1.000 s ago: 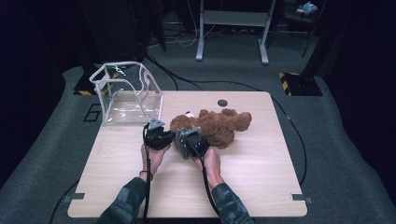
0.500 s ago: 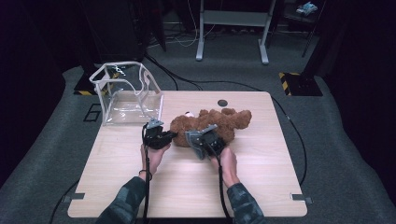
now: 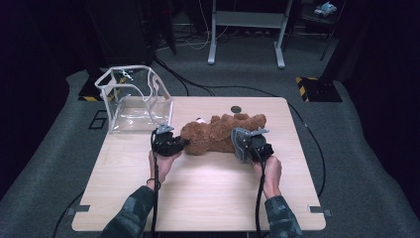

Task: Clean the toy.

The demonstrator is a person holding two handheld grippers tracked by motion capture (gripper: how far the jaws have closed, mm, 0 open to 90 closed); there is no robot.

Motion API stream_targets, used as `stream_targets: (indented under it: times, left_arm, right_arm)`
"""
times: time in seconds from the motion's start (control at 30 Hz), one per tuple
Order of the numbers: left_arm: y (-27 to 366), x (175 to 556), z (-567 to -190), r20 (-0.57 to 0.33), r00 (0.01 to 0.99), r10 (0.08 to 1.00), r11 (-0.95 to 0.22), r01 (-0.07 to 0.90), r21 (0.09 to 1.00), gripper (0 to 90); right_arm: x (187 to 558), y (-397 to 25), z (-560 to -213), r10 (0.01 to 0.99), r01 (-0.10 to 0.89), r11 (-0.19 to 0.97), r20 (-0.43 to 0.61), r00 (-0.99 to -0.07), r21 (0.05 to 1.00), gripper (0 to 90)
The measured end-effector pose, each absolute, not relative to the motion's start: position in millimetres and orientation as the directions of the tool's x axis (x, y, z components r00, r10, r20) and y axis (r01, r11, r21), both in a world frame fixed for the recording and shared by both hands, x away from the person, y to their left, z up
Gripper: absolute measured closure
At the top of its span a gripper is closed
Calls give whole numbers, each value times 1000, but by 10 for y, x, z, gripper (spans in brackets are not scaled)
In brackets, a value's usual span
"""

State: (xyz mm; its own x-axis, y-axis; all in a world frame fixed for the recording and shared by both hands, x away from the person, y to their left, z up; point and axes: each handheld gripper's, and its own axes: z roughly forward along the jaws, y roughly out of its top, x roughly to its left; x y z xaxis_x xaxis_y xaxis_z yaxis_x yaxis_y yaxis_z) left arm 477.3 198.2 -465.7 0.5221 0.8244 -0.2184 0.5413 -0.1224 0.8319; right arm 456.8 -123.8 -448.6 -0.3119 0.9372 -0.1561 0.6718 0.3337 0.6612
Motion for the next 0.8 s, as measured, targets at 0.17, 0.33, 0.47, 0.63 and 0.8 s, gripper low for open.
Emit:
stream_targets:
  times: [0.17, 0.33, 0.47, 0.63, 0.8]
  left_arm:
    - [1912, 4763, -4554, -234, 514, 825, -94, 532, 841, 417]
    - [1738, 4705, -4429, -162, 555, 816, -147, 470, 870, 325]
    - [1528, 4683, -4372, -122, 594, 795, -189, 433, 881, 301]
    - [1297, 4649, -4286, -73, 622, 779, -222, 383, 897, 311]
    - [993, 4664, -4256, -13, 668, 744, -301, 352, 886, 302]
  right_arm:
    - [4584, -1210, -4488, 939, 671, 326, -142, -315, 666, 761]
    - [4570, -1178, -4479, 941, 671, 317, -132, -313, 670, 759]
    - [4559, -1210, -4484, 943, 675, 309, -126, -308, 670, 759]
    - [4556, -1266, -4512, 947, 685, 294, -105, -304, 666, 759]
    - [4546, -1260, -4525, 946, 684, 292, -97, -310, 669, 759]
